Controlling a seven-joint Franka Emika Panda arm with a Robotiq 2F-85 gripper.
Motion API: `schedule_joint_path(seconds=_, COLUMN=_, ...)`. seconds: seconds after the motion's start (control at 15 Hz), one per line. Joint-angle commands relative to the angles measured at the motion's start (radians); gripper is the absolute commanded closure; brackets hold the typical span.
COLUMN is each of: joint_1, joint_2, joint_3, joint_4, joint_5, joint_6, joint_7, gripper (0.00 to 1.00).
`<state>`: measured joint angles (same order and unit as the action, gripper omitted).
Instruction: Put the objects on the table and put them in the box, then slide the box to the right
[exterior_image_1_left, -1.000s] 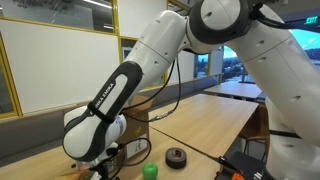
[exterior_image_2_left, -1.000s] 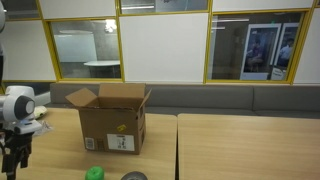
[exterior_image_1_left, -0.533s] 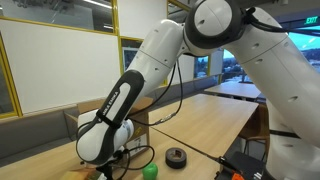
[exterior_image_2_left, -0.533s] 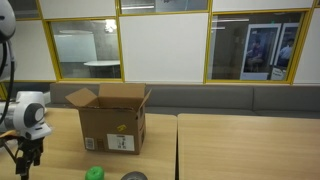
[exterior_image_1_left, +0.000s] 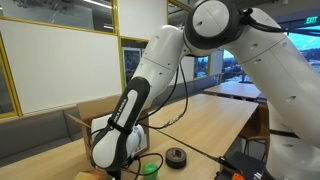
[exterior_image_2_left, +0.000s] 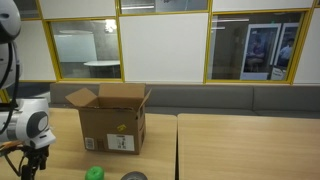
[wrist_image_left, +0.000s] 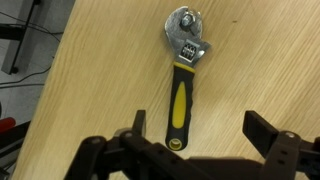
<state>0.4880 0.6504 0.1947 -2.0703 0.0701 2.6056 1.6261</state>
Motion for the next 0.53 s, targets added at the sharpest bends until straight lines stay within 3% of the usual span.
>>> schedule_joint_path(seconds=0.0, joint_1=-0.002, joint_2=-0.002, joint_3=0.022, joint_4=-0.035, joint_5=0.04, joint_6=0.072, joint_7=-0.032, gripper=0.0)
schedule_joint_path(seconds=0.47, joint_1=-0.015, joint_2=0.052, joint_3=0.062, joint_4=-0.033, joint_5=0.091, joint_6=0.115, joint_7=-0.084, gripper=0.0)
